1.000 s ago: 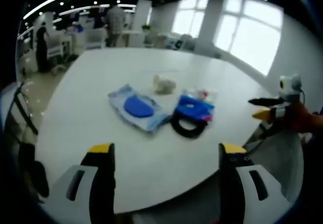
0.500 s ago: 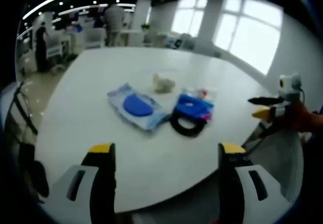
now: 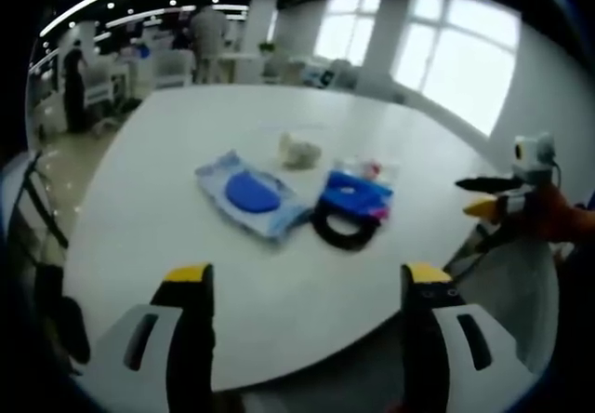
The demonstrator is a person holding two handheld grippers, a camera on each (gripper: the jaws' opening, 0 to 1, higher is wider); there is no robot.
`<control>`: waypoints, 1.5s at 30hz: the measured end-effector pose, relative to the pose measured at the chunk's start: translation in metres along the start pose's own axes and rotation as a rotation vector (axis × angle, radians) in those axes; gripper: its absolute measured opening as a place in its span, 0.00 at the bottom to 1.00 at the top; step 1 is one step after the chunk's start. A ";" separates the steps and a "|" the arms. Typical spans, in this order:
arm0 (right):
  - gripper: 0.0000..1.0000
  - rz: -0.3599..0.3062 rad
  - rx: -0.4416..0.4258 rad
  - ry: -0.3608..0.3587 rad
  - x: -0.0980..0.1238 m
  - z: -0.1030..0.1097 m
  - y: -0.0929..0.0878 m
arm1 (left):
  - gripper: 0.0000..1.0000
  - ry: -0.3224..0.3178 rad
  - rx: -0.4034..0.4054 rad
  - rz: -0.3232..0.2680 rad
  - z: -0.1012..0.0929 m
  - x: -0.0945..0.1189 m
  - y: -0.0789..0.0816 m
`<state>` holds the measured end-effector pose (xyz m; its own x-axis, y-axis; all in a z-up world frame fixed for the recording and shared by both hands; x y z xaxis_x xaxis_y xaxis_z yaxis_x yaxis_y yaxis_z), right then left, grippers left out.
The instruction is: Arrange the tabletop items into an orderly group along one side of the table until the central work area is clear of visible clutter.
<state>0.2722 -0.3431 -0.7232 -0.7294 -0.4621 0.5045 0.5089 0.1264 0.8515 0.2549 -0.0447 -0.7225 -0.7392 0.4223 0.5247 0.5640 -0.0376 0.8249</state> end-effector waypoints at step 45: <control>0.83 -0.008 0.008 -0.036 0.002 -0.007 0.003 | 0.74 -0.100 0.036 -0.008 -0.014 -0.054 0.042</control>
<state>0.2759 -0.3496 -0.7203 -0.7491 -0.4315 0.5026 0.4996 0.1302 0.8564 0.3132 -0.0821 -0.7136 -0.7045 0.5109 0.4926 0.5722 -0.0018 0.8201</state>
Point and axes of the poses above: the point that each gripper's makers call its tool centre point, and the gripper's own axes: x roughly backward along the fingers, z roughly to its left, y roughly out of its top, the point moved 3 cm from there along x, roughly backward along the fingers, and after that the axes turned 4 degrees about -z, right-handed, at the moved point
